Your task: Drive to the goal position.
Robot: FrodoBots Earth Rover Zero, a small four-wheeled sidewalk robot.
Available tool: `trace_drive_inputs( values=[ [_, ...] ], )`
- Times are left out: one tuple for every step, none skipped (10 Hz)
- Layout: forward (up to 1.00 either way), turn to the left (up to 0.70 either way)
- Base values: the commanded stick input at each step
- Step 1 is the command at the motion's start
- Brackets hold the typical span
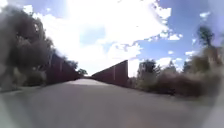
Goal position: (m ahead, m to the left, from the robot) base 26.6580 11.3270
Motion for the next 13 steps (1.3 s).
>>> trace_drive_inputs(
  values=[
    [0.85, 0.34],
    [0.85, 0.34],
    [0.85, 0.34],
    [0.85, 0.34],
    [0.85, 0.21],
    [0.85, 0.11],
    [0.85, 0.01],
    [0.85, 0.0],
    [0.85, 0.0],
    [0.85, 0.0],
    [0.85, 0.0],
    [0.85, 0.0],
    [0.85, 0.0]
  ],
)
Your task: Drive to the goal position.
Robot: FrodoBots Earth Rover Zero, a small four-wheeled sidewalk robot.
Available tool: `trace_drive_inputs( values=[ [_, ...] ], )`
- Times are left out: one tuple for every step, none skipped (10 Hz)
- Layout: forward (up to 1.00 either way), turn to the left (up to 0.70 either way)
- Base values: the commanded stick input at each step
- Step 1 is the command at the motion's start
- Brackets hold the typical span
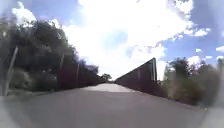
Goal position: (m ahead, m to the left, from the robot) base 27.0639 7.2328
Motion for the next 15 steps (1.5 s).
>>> trace_drive_inputs(
  values=[
    [0.85, 0.0],
    [0.85, 0.0],
    [0.85, 0.0],
    [0.85, 0.0],
    [0.85, 0.0],
    [0.85, 0.0],
    [0.85, 0.0],
    [0.85, 0.09],
    [0.85, 0.18],
    [0.85, 0.34],
    [0.85, 0.34],
    [0.85, 0.34],
    [0.85, 0.0],
    [0.85, 0.0],
    [0.85, 0.0]
  ],
)
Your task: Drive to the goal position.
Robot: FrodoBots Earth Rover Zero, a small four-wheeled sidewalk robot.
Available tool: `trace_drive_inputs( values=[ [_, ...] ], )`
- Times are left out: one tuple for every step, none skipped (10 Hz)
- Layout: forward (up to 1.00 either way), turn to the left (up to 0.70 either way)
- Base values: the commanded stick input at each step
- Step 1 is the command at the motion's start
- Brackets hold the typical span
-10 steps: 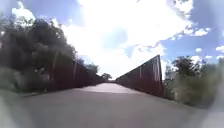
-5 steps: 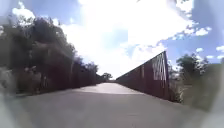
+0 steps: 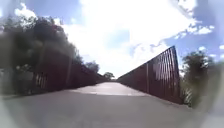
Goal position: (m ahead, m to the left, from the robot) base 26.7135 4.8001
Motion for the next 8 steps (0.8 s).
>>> trace_drive_inputs(
  values=[
    [0.85, 0.0],
    [0.85, 0.0],
    [0.85, 0.0],
    [0.85, 0.0],
    [0.85, 0.0],
    [0.85, 0.0],
    [0.85, 0.0],
    [0.85, -0.34]
  ],
)
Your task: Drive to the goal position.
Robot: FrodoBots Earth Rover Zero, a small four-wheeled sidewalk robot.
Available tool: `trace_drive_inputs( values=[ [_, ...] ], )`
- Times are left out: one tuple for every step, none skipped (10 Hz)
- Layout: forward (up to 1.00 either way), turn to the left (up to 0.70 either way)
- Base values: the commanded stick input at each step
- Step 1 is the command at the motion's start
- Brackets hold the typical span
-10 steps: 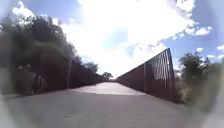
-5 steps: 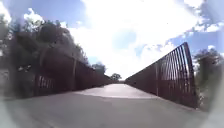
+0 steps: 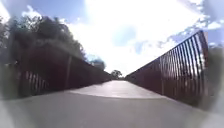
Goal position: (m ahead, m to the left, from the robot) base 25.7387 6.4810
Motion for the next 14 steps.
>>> trace_drive_inputs(
  values=[
    [0.85, -0.34],
    [0.85, -0.34],
    [0.85, -0.09],
    [0.85, -0.04],
    [0.85, 0.0],
    [0.85, 0.0],
    [0.85, 0.0],
    [0.85, 0.0],
    [0.85, 0.0],
    [0.85, 0.0],
    [0.85, 0.0],
    [0.85, 0.0],
    [0.85, 0.0],
    [0.85, 0.0]
  ],
)
